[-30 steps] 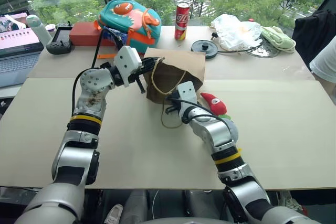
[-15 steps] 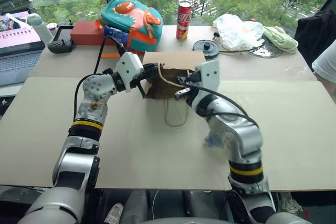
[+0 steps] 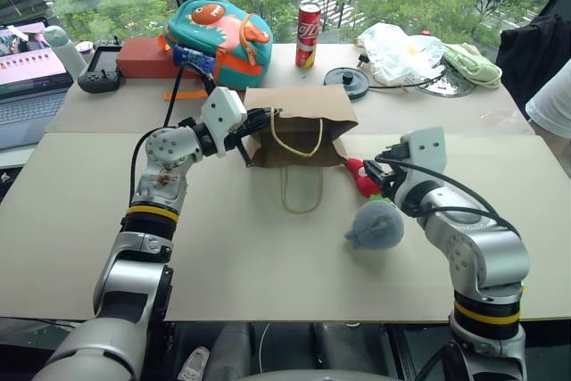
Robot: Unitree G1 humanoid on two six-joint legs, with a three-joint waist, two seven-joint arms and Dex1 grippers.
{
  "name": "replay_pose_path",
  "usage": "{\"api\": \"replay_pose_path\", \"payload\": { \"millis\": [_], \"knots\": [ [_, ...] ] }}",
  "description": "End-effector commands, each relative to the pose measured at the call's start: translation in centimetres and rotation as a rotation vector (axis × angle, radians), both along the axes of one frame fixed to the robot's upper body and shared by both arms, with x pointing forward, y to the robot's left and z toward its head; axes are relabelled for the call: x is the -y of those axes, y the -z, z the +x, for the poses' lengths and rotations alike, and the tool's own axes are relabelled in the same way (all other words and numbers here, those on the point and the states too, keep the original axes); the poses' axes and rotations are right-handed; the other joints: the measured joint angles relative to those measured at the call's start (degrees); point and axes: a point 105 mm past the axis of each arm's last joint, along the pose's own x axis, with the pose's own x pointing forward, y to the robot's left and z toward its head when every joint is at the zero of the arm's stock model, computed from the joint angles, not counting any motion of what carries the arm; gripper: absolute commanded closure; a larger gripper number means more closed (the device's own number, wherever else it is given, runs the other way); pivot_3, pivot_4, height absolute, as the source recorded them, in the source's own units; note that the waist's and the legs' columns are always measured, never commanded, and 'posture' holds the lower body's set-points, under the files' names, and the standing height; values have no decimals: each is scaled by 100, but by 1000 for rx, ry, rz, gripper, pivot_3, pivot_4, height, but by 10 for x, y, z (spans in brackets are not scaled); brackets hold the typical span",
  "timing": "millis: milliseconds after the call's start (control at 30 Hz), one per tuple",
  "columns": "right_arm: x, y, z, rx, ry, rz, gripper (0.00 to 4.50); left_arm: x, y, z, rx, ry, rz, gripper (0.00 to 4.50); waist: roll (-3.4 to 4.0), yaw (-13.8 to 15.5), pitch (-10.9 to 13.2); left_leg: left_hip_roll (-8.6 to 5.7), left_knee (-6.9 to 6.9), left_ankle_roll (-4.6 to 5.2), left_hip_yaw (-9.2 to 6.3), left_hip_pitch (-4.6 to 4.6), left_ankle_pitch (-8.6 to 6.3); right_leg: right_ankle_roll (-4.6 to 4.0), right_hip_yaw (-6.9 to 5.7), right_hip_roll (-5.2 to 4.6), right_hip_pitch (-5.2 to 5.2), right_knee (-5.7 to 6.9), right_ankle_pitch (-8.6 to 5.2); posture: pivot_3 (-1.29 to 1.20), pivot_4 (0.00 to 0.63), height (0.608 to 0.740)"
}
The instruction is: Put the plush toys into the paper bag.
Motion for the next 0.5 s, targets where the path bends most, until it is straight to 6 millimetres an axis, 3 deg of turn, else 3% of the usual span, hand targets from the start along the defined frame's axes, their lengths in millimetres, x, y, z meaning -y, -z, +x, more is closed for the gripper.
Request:
{"api": "replay_pose_path", "payload": {
  "millis": [33, 100, 367, 500],
  "knots": [
    [-6, 6, 7, -18, -5, -37, 580, 2, -22, -1, 62, 7, -29, 4500, 0, 2, 0, 0, 0, 0, 0, 0, 0, 0, 1, 0, 1, 0, 0, 0, 150, 739],
    [-5, 14, 12, -47, 8, -51, 12, 2, -22, -1, 62, 7, -31, 4500, 0, 16, 0, -2, 2, 0, 1, -1, 0, 0, 2, -2, 1, -1, 0, 0, 150, 739],
    [8, 33, 28, -124, 101, -58, 12, 3, -24, -1, 63, 11, -42, 4500, 0, 24, 0, -4, 4, 0, 2, -3, 0, 0, 2, -3, 2, -2, 0, 0, 150, 739],
    [9, 37, 25, -150, 97, -89, 1070, 3, -24, -2, 64, 8, -48, 4500, 0, 24, 0, -3, 3, 0, 2, -3, 0, 0, 2, -3, 2, -1, 0, 0, 150, 739]
  ]
}}
